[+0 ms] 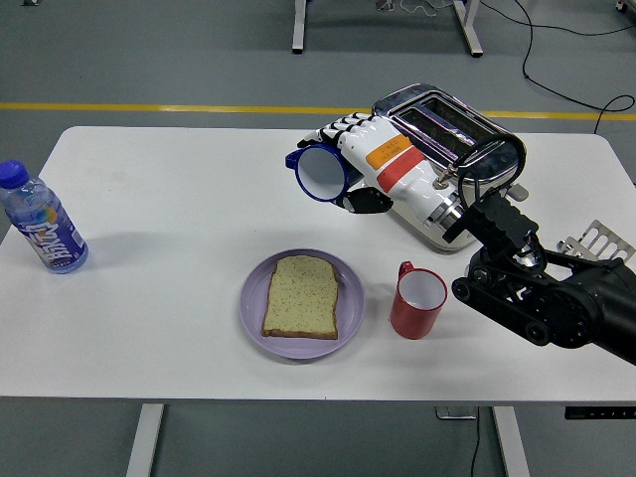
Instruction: Pick up the cup,pour liquid into bread,place the cup on the desk
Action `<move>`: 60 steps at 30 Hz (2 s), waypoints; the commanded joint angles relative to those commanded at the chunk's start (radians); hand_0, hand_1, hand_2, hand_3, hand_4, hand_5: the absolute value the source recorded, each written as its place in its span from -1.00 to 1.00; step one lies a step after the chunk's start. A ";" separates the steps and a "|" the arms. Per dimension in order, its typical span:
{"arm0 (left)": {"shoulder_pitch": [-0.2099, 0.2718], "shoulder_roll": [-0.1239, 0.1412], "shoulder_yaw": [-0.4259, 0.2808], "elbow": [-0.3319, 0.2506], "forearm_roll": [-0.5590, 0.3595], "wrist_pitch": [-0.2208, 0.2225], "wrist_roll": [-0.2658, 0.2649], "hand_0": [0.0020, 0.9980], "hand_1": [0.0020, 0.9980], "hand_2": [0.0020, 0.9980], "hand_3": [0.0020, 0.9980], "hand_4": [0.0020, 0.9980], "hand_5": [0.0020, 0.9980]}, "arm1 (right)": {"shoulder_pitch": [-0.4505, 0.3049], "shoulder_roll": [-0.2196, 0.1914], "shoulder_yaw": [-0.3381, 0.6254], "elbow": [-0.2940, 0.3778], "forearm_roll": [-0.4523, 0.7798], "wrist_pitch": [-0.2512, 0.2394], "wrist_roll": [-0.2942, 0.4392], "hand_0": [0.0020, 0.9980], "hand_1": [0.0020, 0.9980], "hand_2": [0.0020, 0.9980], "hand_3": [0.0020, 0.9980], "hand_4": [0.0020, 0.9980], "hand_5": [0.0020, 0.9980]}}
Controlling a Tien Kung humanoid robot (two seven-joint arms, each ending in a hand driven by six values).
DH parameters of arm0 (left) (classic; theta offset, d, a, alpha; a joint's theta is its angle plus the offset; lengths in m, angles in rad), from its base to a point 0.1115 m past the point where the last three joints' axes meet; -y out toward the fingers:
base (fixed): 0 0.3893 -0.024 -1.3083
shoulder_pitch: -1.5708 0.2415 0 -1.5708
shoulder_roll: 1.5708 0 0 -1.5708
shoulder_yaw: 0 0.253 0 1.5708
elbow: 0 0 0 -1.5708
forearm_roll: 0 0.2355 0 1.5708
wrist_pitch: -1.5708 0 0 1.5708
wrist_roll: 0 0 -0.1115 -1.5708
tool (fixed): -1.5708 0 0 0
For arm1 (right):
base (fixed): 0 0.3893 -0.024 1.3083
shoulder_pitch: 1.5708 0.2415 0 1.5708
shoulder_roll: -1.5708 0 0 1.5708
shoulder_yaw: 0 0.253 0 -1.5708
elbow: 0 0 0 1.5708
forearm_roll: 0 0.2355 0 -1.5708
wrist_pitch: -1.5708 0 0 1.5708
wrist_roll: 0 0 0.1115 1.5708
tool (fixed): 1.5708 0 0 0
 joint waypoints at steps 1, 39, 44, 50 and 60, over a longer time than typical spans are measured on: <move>0.000 0.000 0.002 0.000 -0.002 0.000 0.000 0.38 0.51 0.55 0.22 -0.21 1.00 | -0.006 -0.005 0.010 0.018 0.025 0.000 0.008 0.03 -0.17 0.01 0.02 0.25 -1.00; -0.004 0.001 0.026 0.004 -0.045 -0.010 -0.015 0.38 0.51 0.55 0.22 -0.21 1.00 | -0.243 -0.229 0.319 0.445 0.571 0.281 -0.261 0.01 -0.18 0.04 0.03 0.28 -1.00; -0.004 0.001 0.026 0.005 -0.044 -0.010 -0.015 0.38 0.51 0.55 0.22 -0.21 1.00 | -0.283 -0.248 0.370 0.486 0.616 0.294 -0.295 0.01 -0.18 0.04 0.03 0.28 -1.00; -0.004 0.001 0.027 0.005 -0.046 -0.011 -0.015 0.38 0.51 0.55 0.22 -0.21 1.00 | -0.347 -0.267 0.450 0.500 0.659 0.307 -0.337 0.01 -0.18 0.04 0.03 0.29 -1.00; 0.001 -0.002 0.017 0.006 -0.034 -0.009 -0.011 0.38 0.51 0.55 0.22 -0.21 1.00 | -0.457 -0.294 0.554 0.502 0.628 0.285 -0.384 -0.01 -0.19 0.04 0.03 0.31 -1.00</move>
